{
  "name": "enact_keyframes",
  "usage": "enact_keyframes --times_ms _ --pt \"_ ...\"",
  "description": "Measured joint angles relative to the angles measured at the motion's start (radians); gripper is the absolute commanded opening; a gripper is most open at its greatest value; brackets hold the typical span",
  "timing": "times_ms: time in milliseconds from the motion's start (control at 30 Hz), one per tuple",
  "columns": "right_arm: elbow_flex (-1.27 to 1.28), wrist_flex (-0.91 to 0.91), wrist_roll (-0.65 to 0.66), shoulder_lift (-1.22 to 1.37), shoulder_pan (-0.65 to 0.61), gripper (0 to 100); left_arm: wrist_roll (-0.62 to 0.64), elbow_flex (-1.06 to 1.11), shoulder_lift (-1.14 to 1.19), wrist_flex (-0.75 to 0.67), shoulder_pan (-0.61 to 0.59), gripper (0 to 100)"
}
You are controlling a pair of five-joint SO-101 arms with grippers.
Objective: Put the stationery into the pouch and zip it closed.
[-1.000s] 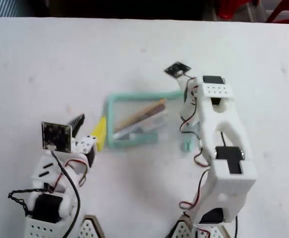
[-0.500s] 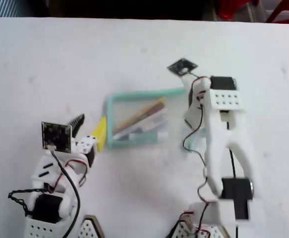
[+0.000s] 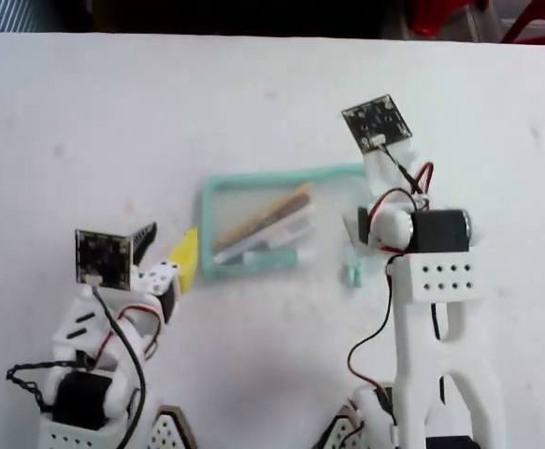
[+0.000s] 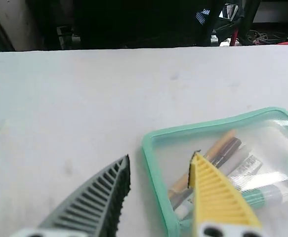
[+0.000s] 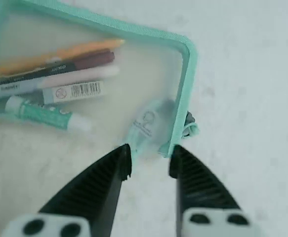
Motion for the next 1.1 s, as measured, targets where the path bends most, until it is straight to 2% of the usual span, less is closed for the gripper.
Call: enact_keyframes --times_ms 133,233,367,667,733,867,1100 --pt "0.021 -0.055 -0.071 -0.011 0.002 3.9 -0.074 -0.123 -0.002 0.084 0.000 11" --pt "0.003 -0.055 -0.087 -0.040 0.000 3.5 -0.144 -0.245 0.064 0.141 0.000 1" --pt "-0.054 -0.055 -0.098 -0.117 0.003 3.1 -0.242 -0.462 0.273 0.190 -0.002 2" --pt "-0.269 -0.041 -0.098 -0.442 -0.002 3.0 -0.210 -1.099 0.836 0.486 -0.083 2" --pt "-0.285 -0.005 -0.098 -0.548 -0.032 3.0 -0.210 -1.168 0.825 0.542 -0.083 2" --pt "-0.298 0.074 -0.098 -0.740 -0.114 3.0 -0.207 -1.192 0.740 0.560 -0.081 2" --pt "-0.302 0.141 -0.098 -0.987 -0.129 1.6 -0.222 -1.034 0.342 0.560 -0.084 2"
